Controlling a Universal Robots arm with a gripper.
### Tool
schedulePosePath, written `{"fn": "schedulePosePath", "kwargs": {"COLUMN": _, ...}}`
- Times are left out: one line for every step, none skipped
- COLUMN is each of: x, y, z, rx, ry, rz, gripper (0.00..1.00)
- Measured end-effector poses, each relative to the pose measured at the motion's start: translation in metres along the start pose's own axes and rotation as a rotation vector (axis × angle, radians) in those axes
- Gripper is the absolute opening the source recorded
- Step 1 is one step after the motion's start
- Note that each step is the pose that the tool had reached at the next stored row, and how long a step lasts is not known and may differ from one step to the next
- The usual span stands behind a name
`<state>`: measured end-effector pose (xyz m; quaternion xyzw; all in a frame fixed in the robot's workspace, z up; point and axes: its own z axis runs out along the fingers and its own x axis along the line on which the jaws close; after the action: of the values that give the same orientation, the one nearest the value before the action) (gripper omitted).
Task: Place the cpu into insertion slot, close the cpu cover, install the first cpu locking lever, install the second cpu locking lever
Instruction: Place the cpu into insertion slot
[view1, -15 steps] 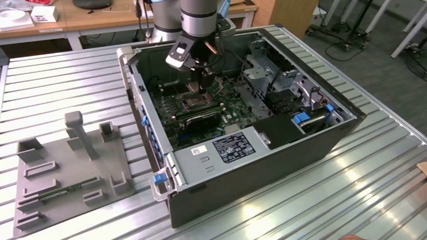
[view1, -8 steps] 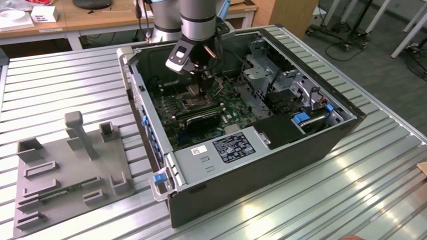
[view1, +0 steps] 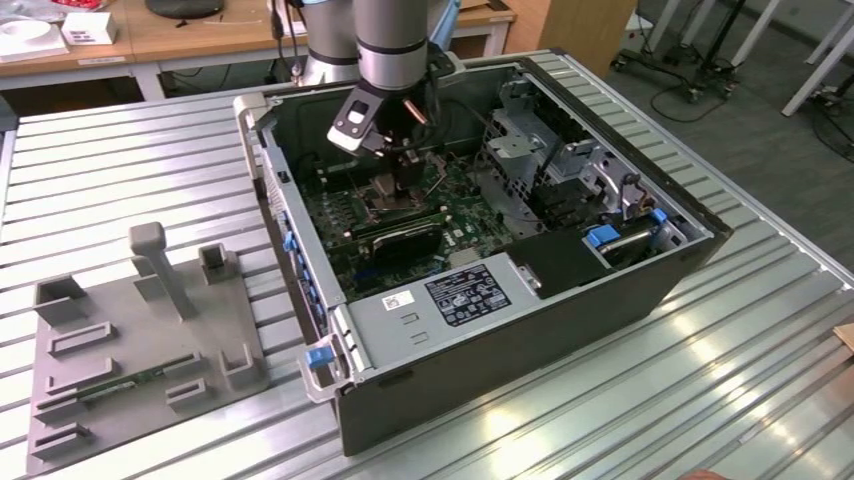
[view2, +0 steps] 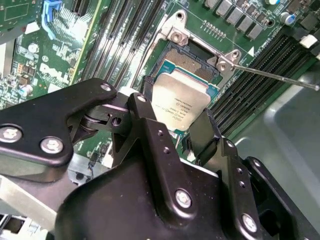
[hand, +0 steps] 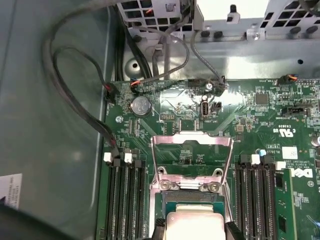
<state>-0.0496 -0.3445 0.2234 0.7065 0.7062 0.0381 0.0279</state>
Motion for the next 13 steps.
{"fn": "schedulePosePath", "kwargs": {"x": 0.0000, "y": -0.0001, "z": 0.0014, "rx": 0.0000, "ry": -0.0002, "rz": 0.001, "gripper": 0.54}}
{"fn": "schedulePosePath", "kwargs": {"x": 0.0000, "y": -0.0002, "z": 0.0026, "rx": 0.0000, "ry": -0.0003, "rz": 0.003, "gripper": 0.54}}
{"fn": "schedulePosePath", "kwargs": {"x": 0.0000, "y": -0.0004, "z": 0.0036, "rx": -0.0001, "ry": -0.0003, "rz": 0.004, "gripper": 0.54}}
{"fn": "schedulePosePath", "kwargs": {"x": 0.0000, "y": -0.0004, "z": 0.0041, "rx": -0.0001, "ry": -0.0005, "rz": 0.005, "gripper": 0.54}}
{"fn": "schedulePosePath", "kwargs": {"x": -0.0001, "y": -0.0005, "z": 0.0042, "rx": 0.0001, "ry": -0.0007, "rz": 0.005, "gripper": 0.54}}
{"fn": "schedulePosePath", "kwargs": {"x": -0.0001, "y": -0.0005, "z": 0.0042, "rx": 0.0001, "ry": -0.0007, "rz": 0.005, "gripper": 0.54}}
{"fn": "schedulePosePath", "kwargs": {"x": -0.0001, "y": -0.0005, "z": 0.0042, "rx": 0.0001, "ry": -0.0007, "rz": 0.005, "gripper": 0.54}}
{"fn": "schedulePosePath", "kwargs": {"x": -0.0001, "y": -0.0005, "z": 0.0044, "rx": 0.0000, "ry": -0.0006, "rz": 0.005, "gripper": 0.54}}
{"fn": "schedulePosePath", "kwargs": {"x": -0.0001, "y": -0.0005, "z": 0.0046, "rx": -0.0001, "ry": -0.0005, "rz": 0.005, "gripper": 0.54}}
{"fn": "schedulePosePath", "kwargs": {"x": -0.0001, "y": -0.0005, "z": 0.0046, "rx": 0.0000, "ry": -0.0006, "rz": 0.005, "gripper": 0.54}}
{"fn": "schedulePosePath", "kwargs": {"x": -0.0001, "y": -0.0005, "z": 0.0046, "rx": 0.0000, "ry": -0.0006, "rz": 0.005, "gripper": 0.54}}
{"fn": "schedulePosePath", "kwargs": {"x": -0.0001, "y": -0.0005, "z": 0.0046, "rx": -0.0001, "ry": -0.0006, "rz": 0.005, "gripper": 0.54}}
{"fn": "schedulePosePath", "kwargs": {"x": -0.0001, "y": -0.0005, "z": 0.0046, "rx": -0.0001, "ry": -0.0006, "rz": 0.005, "gripper": 0.54}}
